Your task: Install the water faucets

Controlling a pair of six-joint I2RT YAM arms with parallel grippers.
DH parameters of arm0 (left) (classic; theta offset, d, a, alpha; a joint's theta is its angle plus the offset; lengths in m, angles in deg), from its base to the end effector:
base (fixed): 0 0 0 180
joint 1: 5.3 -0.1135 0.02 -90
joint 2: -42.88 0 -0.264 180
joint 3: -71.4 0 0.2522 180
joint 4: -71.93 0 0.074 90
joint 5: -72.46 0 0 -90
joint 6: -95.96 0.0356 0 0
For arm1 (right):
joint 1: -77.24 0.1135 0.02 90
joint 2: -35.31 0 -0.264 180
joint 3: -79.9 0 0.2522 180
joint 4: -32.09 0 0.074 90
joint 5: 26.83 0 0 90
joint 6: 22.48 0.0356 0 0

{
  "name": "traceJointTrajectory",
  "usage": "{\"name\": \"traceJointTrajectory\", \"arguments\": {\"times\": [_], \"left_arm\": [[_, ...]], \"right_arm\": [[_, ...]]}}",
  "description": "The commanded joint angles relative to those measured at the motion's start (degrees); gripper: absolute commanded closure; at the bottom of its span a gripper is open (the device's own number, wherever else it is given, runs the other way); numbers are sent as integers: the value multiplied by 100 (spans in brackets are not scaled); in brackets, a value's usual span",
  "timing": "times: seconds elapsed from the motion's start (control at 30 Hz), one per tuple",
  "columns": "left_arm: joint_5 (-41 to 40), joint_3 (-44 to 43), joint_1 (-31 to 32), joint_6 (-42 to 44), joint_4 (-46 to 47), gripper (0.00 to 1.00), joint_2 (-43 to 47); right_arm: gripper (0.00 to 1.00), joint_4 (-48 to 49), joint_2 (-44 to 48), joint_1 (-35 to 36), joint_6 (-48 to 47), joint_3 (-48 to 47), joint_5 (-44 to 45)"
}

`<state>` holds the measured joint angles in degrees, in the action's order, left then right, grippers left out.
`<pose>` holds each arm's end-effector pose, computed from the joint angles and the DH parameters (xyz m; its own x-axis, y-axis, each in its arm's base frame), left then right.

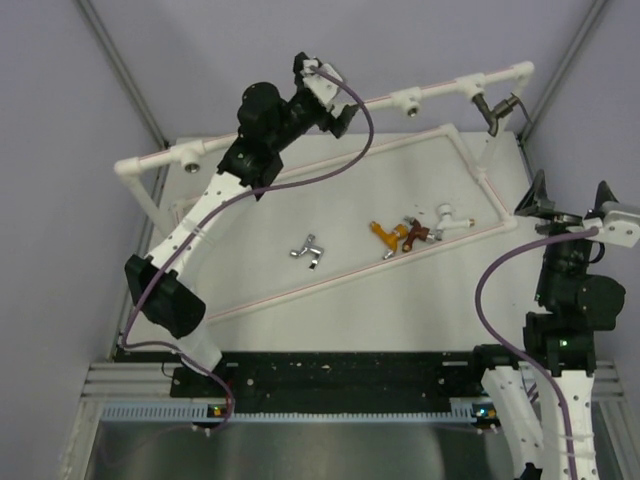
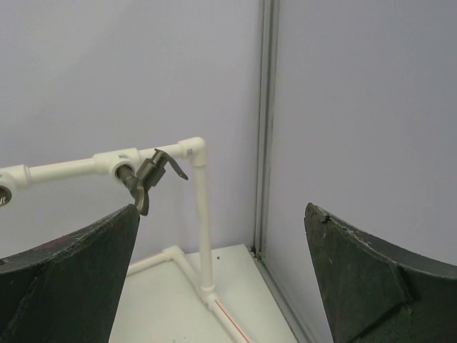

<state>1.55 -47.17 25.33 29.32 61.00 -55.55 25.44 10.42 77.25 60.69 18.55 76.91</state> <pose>0.3398 -0.2147 0.4787 0.4275 0.1823 -0.8854 0.6424 0.6278 0.4395 0.0776 -0.0084 0.4285 0.4691 -0.1154 -0.8756 0.2636 0.9645 0.0140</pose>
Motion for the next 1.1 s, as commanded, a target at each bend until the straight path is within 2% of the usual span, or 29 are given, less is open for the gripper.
{"name": "traceJointTrajectory", "arguments": {"times": [0.0, 0.1, 0.2, 0.33, 0.5, 0.73, 0.93, 1.07], "left_arm": [[-782, 469, -13, -1095, 1921, 8, 1096], [-1467, 1162, -13, -1228, 2291, 6, 1738], [-2670, 1980, -14, -1176, 2599, 6, 2484], [-4261, 2763, -13, -755, 2337, 6, 3399], [-5616, 3554, -13, -271, 1915, 6, 4568], [-6540, 4425, -13, 230, 1747, 6, 5939], [-6655, 4654, -14, 801, 1896, 6, 6617], [-6655, 4759, -13, 890, 1906, 6, 6767]], "right_arm": [[1, 71, -60, 34, -29, 13, 278], [1, 115, -52, 34, -186, 5, 428], [1, 45, -60, 34, -301, -74, 621], [1, 44, -95, 43, -293, -83, 1008], [1, 97, -306, 43, -231, -180, 807], [1, 404, -658, 43, -345, -443, 665], [1, 545, -825, 43, -284, -672, 709], [1, 510, -825, 43, -117, -681, 718]]}}
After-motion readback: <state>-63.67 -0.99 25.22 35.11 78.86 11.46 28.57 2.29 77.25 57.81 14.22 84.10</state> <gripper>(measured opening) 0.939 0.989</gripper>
